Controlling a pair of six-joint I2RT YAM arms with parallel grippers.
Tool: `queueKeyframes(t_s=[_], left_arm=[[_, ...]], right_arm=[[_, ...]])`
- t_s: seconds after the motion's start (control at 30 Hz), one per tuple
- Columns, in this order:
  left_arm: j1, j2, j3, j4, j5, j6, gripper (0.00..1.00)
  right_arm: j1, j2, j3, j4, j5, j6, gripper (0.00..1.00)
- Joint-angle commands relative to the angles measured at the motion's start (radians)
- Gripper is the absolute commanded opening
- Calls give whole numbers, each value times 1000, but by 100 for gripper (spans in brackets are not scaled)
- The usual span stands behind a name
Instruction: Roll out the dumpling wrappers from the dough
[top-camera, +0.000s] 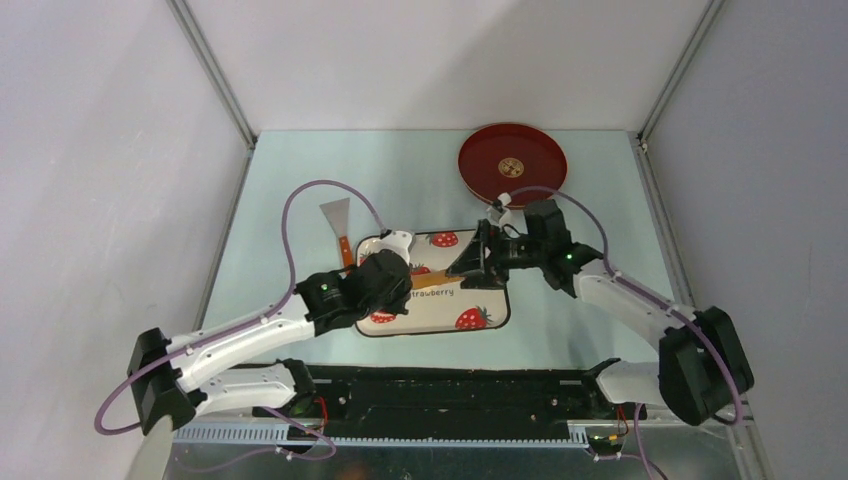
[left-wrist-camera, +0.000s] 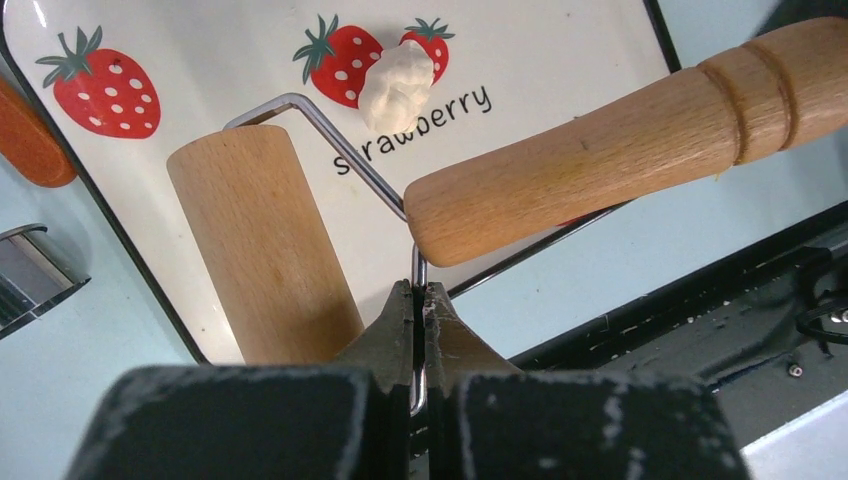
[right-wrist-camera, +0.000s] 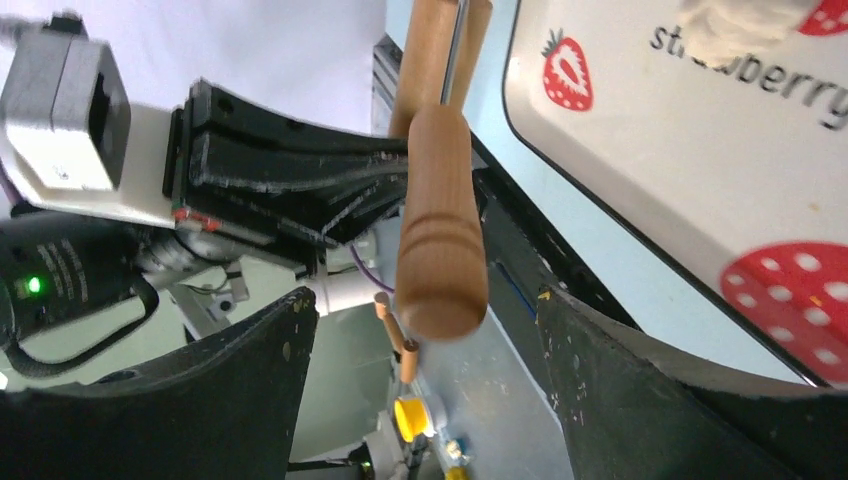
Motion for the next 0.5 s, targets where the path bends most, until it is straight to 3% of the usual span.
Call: queueKeyframes(t_s=[0.0,0.2,0.47], left_arm=[[0,-64,-6,70,-2,-29,0],[1,-58,-5,70,13,-27,0],[0,-57,-18,70,23,-25,0]], right_arm=[[54,84,1,291,-8,177,84],[130,198,27,365,-7,231,69],[174,302,81,346,-23,231,59]])
